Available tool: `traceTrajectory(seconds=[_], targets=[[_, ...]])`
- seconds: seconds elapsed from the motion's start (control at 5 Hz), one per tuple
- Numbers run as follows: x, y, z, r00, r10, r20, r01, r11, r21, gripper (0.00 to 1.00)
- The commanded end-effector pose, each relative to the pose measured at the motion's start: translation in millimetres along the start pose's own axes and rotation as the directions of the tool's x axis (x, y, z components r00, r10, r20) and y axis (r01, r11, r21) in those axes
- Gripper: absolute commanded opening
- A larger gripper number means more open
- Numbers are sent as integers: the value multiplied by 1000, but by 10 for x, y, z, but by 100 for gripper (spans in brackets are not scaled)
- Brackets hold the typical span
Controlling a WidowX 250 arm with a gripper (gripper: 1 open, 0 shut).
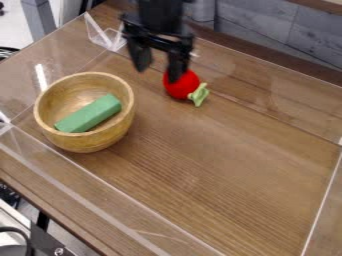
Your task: Put the green stick in the brown bowl
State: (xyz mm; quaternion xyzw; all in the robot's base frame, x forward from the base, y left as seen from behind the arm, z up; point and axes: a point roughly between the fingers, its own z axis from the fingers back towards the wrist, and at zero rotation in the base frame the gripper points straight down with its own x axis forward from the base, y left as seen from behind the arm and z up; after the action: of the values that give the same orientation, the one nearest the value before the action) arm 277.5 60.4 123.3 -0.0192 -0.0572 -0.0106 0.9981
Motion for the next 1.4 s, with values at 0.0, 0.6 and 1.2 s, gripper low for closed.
traceTrajectory(seconds=[0.0,0.6,1.2], targets=[[-154,176,162,998,-53,34,52,998,26,100],[-473,721,-333,1000,30,-5,-29,996,89,100],[-425,815,-430,999,-11,-51,16,996,88,100]])
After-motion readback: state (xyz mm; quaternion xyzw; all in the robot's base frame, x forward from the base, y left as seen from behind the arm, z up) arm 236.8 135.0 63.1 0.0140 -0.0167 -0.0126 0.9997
